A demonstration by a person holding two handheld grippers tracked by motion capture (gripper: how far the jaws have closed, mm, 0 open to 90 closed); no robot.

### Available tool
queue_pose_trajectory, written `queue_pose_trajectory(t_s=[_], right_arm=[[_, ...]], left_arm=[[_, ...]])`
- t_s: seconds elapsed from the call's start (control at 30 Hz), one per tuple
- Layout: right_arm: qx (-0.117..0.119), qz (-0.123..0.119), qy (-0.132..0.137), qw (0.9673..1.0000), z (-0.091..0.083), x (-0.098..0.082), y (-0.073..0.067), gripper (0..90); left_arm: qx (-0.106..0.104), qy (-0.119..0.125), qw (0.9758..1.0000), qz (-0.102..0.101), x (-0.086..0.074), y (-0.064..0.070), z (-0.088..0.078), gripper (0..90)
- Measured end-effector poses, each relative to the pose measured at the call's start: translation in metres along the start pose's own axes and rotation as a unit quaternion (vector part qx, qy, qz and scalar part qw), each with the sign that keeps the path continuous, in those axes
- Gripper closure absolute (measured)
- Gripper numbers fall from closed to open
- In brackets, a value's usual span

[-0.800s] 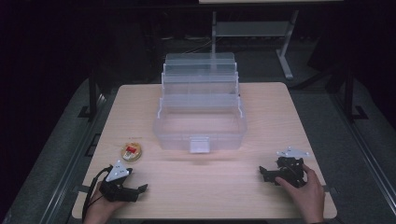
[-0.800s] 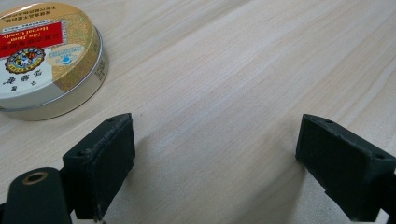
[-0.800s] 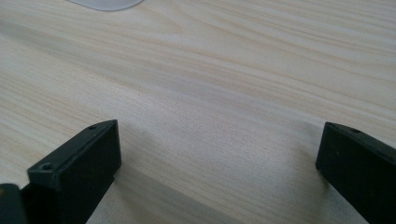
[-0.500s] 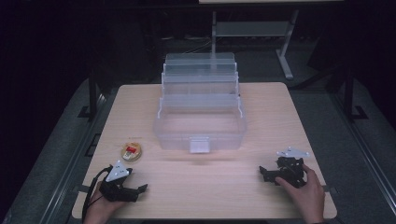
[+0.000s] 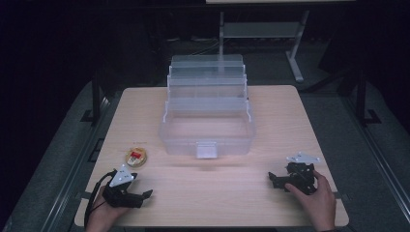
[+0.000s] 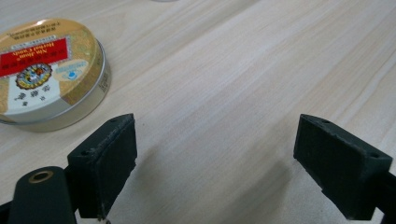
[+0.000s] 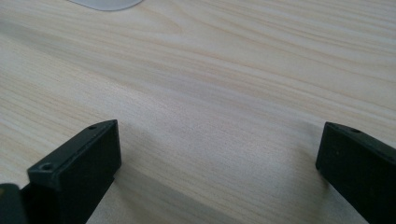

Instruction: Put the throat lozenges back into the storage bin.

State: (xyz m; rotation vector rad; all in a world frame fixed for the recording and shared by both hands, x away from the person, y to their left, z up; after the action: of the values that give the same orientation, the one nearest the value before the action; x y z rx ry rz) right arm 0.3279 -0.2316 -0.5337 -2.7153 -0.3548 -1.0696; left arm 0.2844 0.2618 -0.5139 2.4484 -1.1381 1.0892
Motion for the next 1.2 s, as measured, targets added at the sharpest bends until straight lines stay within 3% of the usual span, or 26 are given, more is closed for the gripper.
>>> queue_pose_trajectory(t_s=[0.73,1.2], right_arm=[[0.0,0.0,0.0,1.0,0.0,0.0,0.0,0.0],[0.0,0.0,0.001,1.0,0.0,0.0,0.0,0.0]], left_arm=[[0.003,-0.011,0.9999,0.003,0.01,-0.005,-0.008,13.0],[-0.007,-0.016,0.9997,-0.017,0.017,-0.011,-0.012,13.6]])
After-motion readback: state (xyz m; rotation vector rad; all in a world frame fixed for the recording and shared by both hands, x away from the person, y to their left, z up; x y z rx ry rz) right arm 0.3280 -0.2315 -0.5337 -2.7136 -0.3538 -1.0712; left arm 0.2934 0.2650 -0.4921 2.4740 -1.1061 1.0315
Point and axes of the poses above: each handheld gripper's, and its own axes: z roughly forward along the jaws, x roughly out of its top, y roughly to its right, the point moved 7 cm from there along z, roughly forward along the jaws, and after that the axes turned 6 degrees about z, right-handed, at the moved point
